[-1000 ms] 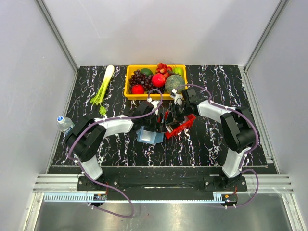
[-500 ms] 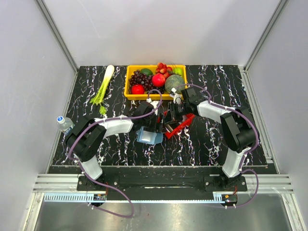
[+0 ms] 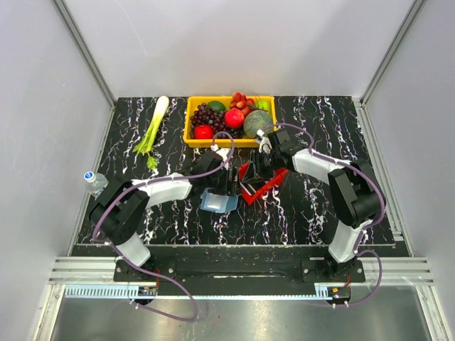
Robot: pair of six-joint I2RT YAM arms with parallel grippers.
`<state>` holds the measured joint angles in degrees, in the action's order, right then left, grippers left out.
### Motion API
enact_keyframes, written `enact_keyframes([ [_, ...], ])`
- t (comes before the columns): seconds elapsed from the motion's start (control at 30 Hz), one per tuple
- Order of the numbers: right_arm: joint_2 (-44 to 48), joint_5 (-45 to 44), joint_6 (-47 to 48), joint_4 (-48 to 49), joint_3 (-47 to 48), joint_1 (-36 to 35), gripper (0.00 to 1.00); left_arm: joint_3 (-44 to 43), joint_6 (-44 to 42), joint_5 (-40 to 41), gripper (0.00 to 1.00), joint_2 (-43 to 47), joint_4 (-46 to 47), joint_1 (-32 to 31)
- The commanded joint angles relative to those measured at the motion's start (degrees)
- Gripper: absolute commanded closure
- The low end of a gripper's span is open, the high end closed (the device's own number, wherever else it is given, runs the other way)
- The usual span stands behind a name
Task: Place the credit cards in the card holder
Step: Pick up the credit card from the storage box.
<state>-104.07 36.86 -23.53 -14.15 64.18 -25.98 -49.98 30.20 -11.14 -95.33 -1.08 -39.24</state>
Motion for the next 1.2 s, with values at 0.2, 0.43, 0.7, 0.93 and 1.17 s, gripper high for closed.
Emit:
enact_keyframes([
  [0.2, 1.95, -24.28, 9.72, -15.46, 9.11, -0.48, 0.58, 0.67, -0.05, 0.68, 0.24, 3.31, 4.33, 0.84],
  [0.43, -2.71, -30.34, 15.71, -19.68, 12.98, -2.05, 0.46, 0.93, -0.49, -0.03, 0.24, 3.04, 4.77, 1.01],
  [0.7, -8.68, -47.57, 17.82, -21.44, 14.83, -6.01, 0.4, 1.72, -0.4, -0.64, 0.24, 3.13, 5.39, 1.36],
  [0.93, -10.62, -44.25, 16.33, -21.44, 12.99, -5.93, 0.54, 1.72, -0.49, -0.82, 0.24, 3.04, 5.39, 1.63],
  [1.17, -10.98, -40.91, 15.0, -20.13, 11.14, -5.93, 0.92, 1.64, -0.4, -1.43, 0.24, 2.43, 5.65, 1.63],
])
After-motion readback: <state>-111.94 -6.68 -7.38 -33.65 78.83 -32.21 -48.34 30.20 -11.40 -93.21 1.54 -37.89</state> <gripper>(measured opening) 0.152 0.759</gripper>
